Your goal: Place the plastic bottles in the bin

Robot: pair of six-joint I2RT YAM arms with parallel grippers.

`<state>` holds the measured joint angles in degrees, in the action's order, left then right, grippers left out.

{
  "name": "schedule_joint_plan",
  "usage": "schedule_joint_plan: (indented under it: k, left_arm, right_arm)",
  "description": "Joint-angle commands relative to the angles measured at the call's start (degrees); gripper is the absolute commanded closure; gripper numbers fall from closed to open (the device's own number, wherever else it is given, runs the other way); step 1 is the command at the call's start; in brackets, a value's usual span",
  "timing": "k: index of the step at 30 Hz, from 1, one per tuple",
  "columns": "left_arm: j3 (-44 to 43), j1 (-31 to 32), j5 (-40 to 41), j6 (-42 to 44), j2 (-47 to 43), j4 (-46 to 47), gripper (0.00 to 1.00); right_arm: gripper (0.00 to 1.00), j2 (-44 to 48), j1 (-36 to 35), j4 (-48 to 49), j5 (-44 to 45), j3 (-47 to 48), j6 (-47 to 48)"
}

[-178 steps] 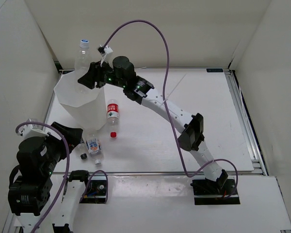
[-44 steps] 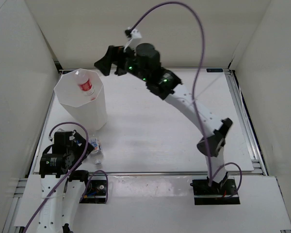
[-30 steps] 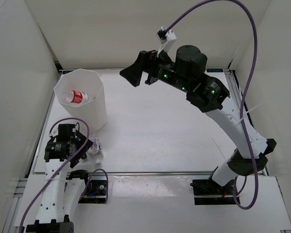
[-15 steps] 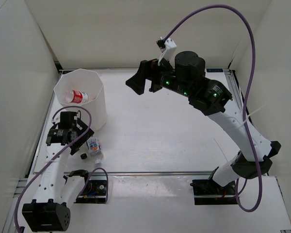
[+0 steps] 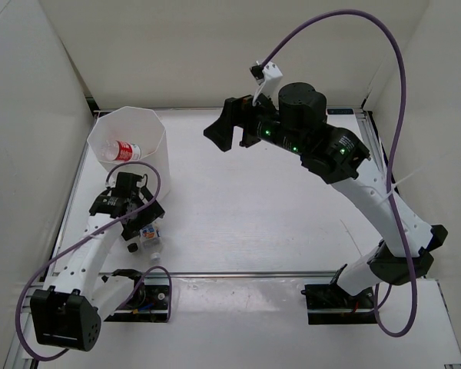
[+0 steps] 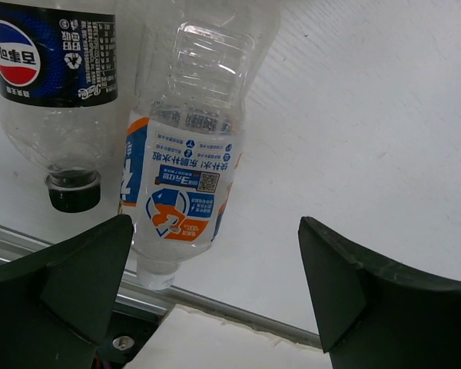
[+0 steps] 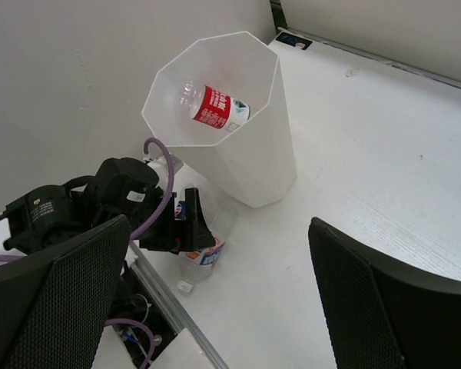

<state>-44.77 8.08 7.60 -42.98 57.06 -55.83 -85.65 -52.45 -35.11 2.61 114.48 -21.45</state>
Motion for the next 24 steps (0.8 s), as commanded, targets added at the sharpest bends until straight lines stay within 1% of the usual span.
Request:
schedule_joint_plan:
  k: [1, 10, 18, 20, 21, 23, 24]
  left_arm:
    - [2.4, 0.5, 0.9, -1.7, 1.3, 1.2, 0.0]
    - [5.8, 2.9, 3.0, -8.3, 2.4, 1.7, 0.0]
    - [9.2, 4.0, 3.0, -11.6, 3.4, 2.9, 0.0]
    - [9.8, 4.6, 2.4, -12.1, 3.4, 3.5, 0.02]
    - [9.8, 5.3, 2.4, -12.7, 2.9, 3.5, 0.06]
    - [10.4, 5.8, 2.4, -13.3, 2.4, 3.5, 0.1]
    - [10.4, 5.8, 2.4, -13.3, 1.7, 3.5, 0.15]
  right_arm:
    - [0.0, 2.5, 1.6, 0.5, 0.2, -0.9, 1.6]
    - [0.0, 4.8, 4.1, -1.1, -0.9, -2.6, 1.6]
    - [0.0, 4.8, 4.6, -2.7, -1.4, -1.5, 2.1]
    - [0.0, 4.8, 4.6, -2.7, -1.4, -1.5, 2.1]
    - [0.0, 4.8, 4.6, -3.3, -1.4, -1.5, 2.1]
    - [0.0, 4.8, 5.2, -3.3, -1.4, -1.5, 2.1]
    - [0.0, 4.8, 5.2, -3.3, -1.4, -1.5, 2.1]
